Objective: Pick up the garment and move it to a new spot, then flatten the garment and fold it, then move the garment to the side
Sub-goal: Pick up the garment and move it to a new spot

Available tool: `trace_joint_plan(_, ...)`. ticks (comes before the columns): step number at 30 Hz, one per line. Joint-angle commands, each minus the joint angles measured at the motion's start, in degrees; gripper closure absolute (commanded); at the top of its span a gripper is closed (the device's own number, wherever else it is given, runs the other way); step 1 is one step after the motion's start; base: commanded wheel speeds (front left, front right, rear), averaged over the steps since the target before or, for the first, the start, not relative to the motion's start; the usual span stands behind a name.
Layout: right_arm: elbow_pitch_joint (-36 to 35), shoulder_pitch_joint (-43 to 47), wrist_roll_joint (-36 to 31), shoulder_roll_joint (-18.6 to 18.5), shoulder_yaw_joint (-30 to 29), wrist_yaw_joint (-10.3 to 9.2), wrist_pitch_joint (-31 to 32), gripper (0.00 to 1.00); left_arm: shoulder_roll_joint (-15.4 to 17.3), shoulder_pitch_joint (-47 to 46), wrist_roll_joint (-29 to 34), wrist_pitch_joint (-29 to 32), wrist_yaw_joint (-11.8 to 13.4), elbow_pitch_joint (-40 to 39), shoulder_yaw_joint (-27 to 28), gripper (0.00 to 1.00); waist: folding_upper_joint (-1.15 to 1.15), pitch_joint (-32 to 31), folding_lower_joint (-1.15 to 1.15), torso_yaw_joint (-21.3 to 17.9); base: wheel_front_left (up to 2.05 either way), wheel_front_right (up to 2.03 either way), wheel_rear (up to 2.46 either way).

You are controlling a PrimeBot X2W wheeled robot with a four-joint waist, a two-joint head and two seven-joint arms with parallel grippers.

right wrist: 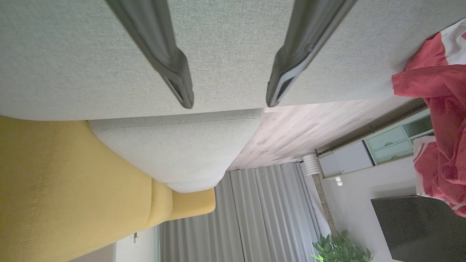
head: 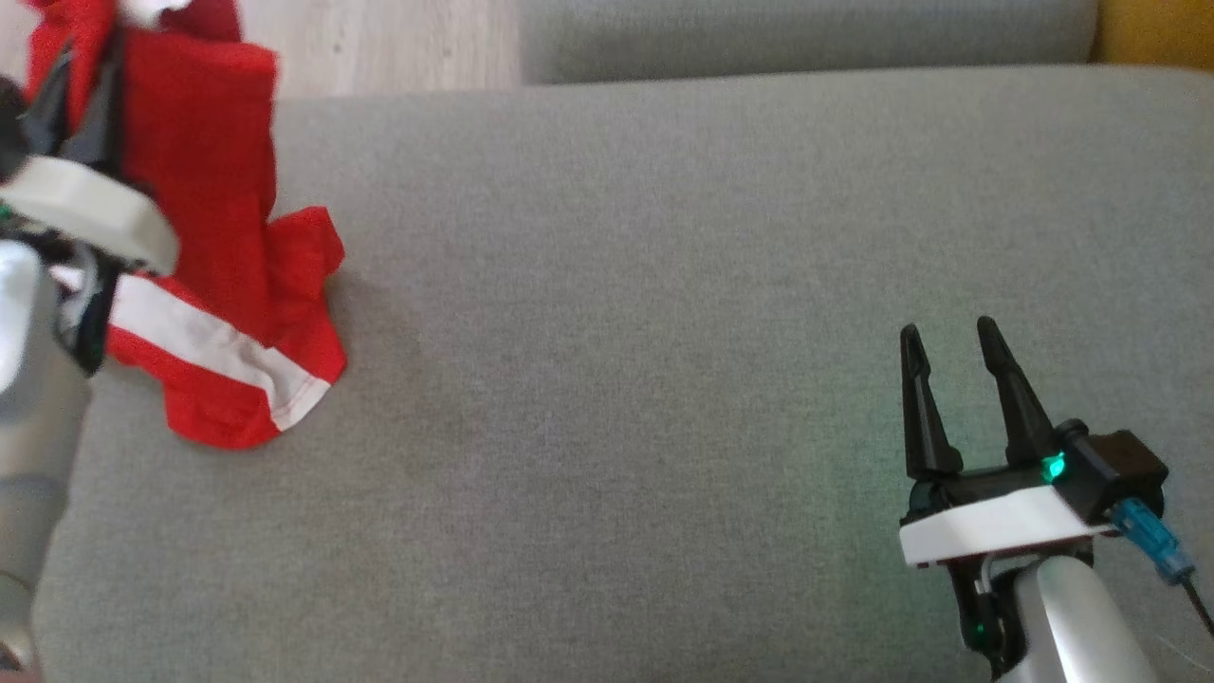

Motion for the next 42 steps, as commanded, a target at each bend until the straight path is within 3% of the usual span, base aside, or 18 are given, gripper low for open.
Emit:
trace_joint_plan(1, -1.6, -0.6, 0.4, -0.3, 1.4, -0.04, -0.6, 0.0, 1.7, -2.9, -0.3, -0.4, 0.2, -2.9, 1.4, 1.0, 0.0, -1.7, 0.01, 0.3, 0.0, 0.0, 0.0)
trace_joint_plan(13, -1.4, 0.1, 1.2, -0.3, 2.2, -0.04, -0.6, 0.0, -4.7, 2.1, -2.5, 5.0, 2.6, -21.8, -1.9, 1.0, 0.0, -4.6, 0.01, -2.6, 0.0, 0.0, 0.0)
trace_joint_plan(20, -1.6, -0.6, 1.5, -0.3, 3.0, -0.04, -0.6, 0.0, -7.4, 3.4, -2.7, 7.6, 3.8, -26.7, -4.0, 1.0, 0.0, -4.0, 0.01, -6.6, 0.0, 0.0, 0.0)
trace_joint_plan(28, -2.5, -2.6, 2.9, -0.3, 4.8, -0.04, -0.6, 0.0, -10.2, 3.9, -2.3, 9.5, 4.8, -26.3, -6.8, 1.0, 0.0, -1.5, 0.01, -14.4, 0.0, 0.0, 0.0)
trace_joint_plan(39, -3.7, -3.9, 5.3, -0.3, 7.3, -0.04, -0.6, 0.0, -15.7, 2.3, -1.9, 8.6, 4.4, -17.5, -10.0, 1.0, 0.0, 0.7, 0.01, -23.1, 0.0, 0.0, 0.0)
trace_joint_plan(40, -3.8, -3.9, 5.4, -0.3, 7.4, -0.04, -0.6, 0.0, -16.2, 2.2, -1.9, 8.3, 4.5, -16.4, -10.2, 0.62, 0.0, 0.7, 0.01, -23.4, 0.0, 0.0, 0.0)
trace_joint_plan(41, -3.8, -3.9, 5.5, -0.3, 7.3, -0.04, -0.6, 0.0, -16.8, 2.1, -2.0, 7.9, 4.3, -15.4, -10.4, 0.0, 0.0, 0.7, 0.01, -23.6, 0.0, 0.0, 0.0)
trace_joint_plan(42, -3.9, -3.8, 5.5, -0.3, 7.3, -0.04, -0.6, 0.0, -17.3, 2.0, -2.3, 7.4, 4.0, -14.6, -10.4, 0.0, 0.0, 0.7, 0.01, -23.7, 0.0, 0.0, 0.0)
